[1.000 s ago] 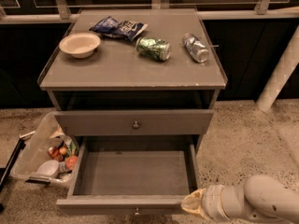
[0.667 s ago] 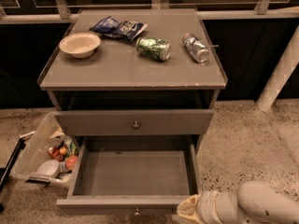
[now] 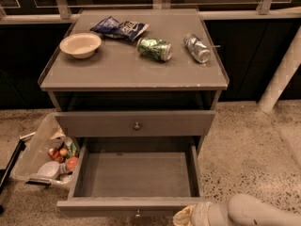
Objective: Close middle drawer
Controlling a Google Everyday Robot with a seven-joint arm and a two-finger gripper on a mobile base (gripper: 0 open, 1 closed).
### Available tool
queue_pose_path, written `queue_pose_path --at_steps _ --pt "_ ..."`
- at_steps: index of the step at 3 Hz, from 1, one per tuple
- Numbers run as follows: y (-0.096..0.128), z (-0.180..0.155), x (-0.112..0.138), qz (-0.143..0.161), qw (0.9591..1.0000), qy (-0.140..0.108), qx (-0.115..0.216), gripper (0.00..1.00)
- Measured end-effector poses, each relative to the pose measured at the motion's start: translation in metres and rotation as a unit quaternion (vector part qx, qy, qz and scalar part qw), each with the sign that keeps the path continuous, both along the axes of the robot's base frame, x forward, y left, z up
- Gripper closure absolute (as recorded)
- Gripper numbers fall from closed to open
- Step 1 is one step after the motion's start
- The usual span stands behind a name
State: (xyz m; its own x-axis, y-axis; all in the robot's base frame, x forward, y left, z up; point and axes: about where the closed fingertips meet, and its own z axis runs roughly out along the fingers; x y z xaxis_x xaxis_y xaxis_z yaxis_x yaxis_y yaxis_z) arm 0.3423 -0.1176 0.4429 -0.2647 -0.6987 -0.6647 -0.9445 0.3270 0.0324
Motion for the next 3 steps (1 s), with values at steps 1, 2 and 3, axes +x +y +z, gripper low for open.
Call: queue_pose_path --at_steps 1,2,3 --pt "-0.002 -0.011 0.004 -0.005 1.0 0.003 -0.004 1.0" --pt "-0.008 -0.062 0.034 -0.032 0.9989 0.021 -0.026 1.0" --pt "-0.007 -0.061 0.034 -0.032 0.999 0.02 -0.026 1.0"
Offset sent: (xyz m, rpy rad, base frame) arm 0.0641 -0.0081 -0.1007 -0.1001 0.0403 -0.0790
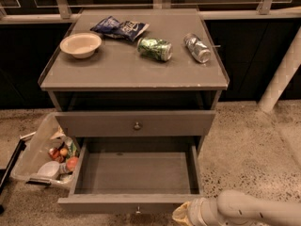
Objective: Close middle drawer
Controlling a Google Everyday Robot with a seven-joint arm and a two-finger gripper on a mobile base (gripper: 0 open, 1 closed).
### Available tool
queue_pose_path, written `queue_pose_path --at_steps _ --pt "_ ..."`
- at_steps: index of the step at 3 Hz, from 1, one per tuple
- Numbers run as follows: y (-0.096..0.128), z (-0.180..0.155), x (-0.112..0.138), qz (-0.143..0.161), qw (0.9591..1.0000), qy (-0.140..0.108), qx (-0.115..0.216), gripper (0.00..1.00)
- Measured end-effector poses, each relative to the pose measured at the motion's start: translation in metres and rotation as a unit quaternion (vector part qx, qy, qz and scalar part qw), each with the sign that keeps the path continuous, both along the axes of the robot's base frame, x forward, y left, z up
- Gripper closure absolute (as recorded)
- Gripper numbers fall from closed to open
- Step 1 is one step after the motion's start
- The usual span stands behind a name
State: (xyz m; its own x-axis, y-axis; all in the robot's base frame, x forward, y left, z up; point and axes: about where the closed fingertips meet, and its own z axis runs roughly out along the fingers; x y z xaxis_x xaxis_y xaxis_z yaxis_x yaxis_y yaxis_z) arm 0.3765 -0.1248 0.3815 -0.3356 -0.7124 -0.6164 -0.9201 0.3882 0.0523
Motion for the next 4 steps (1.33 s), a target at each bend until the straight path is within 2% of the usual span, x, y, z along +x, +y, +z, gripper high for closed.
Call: queue_pose_path --at_steps 2,4 --pt "0.0 0.0 0.0 0.0 1.0 0.0 0.0 0.59" --pt "0.0001 0.0 0.0 0.0 1.0 0.0 0.0 0.13"
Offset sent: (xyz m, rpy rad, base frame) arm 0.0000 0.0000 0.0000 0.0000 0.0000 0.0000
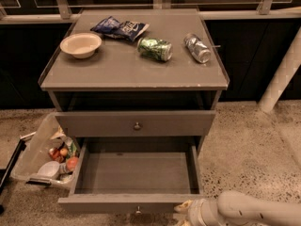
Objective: Close middle drawer
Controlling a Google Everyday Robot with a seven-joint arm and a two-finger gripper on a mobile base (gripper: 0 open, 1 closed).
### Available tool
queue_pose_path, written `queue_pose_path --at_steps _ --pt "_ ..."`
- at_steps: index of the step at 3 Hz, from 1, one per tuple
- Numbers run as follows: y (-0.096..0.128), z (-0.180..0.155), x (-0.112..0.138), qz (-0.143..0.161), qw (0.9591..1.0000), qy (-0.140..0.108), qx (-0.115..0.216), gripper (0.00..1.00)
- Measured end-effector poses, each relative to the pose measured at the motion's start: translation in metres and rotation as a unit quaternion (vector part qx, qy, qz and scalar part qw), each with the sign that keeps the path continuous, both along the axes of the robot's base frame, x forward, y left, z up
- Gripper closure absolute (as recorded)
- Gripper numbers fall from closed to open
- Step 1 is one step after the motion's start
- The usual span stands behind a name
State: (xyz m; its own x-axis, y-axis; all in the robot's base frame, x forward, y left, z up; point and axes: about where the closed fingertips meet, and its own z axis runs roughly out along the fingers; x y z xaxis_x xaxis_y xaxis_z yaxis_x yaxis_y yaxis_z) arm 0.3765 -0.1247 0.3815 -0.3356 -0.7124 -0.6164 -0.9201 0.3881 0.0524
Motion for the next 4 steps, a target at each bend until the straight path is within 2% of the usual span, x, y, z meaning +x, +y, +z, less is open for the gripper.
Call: queue_pose_path --at_steps 1,2,3,4 --pt "0.0 0.0 0.0 0.0 1.0 0.0 0.0 0.0" --pt "0.0 0.0 0.0 0.0 1.0 0.0 0.0 0.0" --pt "0.002 0.004 0.007 -0.003 0.9999 -0.01 0.005 0.0" --pt "0.004 0.017 0.041 -0.008 0.9988 -0.048 0.005 0.0"
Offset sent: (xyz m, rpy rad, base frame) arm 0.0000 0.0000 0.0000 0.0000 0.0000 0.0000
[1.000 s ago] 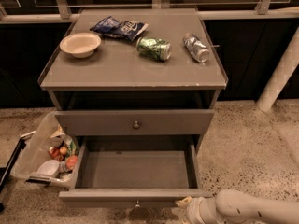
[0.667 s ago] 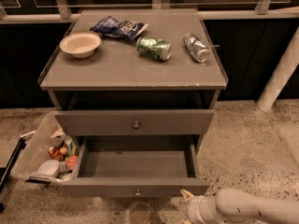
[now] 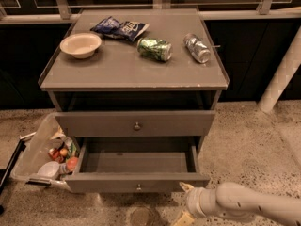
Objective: Close middle drawer
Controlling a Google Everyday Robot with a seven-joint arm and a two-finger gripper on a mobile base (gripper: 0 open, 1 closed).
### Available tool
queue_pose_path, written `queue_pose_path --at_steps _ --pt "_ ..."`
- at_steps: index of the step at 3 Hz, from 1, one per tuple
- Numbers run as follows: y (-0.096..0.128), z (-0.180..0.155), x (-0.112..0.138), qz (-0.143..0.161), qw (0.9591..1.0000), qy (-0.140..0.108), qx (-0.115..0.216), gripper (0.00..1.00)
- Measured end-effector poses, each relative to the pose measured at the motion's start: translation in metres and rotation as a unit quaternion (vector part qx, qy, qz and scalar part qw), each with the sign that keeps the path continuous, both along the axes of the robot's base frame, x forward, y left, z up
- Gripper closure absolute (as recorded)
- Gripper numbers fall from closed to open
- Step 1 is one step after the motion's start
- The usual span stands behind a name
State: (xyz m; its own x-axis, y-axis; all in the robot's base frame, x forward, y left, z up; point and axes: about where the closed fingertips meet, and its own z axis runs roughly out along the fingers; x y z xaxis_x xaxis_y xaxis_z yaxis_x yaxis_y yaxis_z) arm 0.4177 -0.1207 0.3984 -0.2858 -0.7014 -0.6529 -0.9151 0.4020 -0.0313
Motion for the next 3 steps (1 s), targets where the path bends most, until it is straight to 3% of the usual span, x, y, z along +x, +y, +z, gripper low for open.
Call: queue_pose_path --at_steps 1,2,3 --pt "-0.004 0.012 0.046 -0.009 0.9998 -0.02 0.001 0.19" --pt "-0.003 0.014 0.099 -0.015 0.9996 -0.025 0.002 0.42" --pt "-0.001 -0.001 0.145 -0.023 0.9996 -0.014 0.002 0.39"
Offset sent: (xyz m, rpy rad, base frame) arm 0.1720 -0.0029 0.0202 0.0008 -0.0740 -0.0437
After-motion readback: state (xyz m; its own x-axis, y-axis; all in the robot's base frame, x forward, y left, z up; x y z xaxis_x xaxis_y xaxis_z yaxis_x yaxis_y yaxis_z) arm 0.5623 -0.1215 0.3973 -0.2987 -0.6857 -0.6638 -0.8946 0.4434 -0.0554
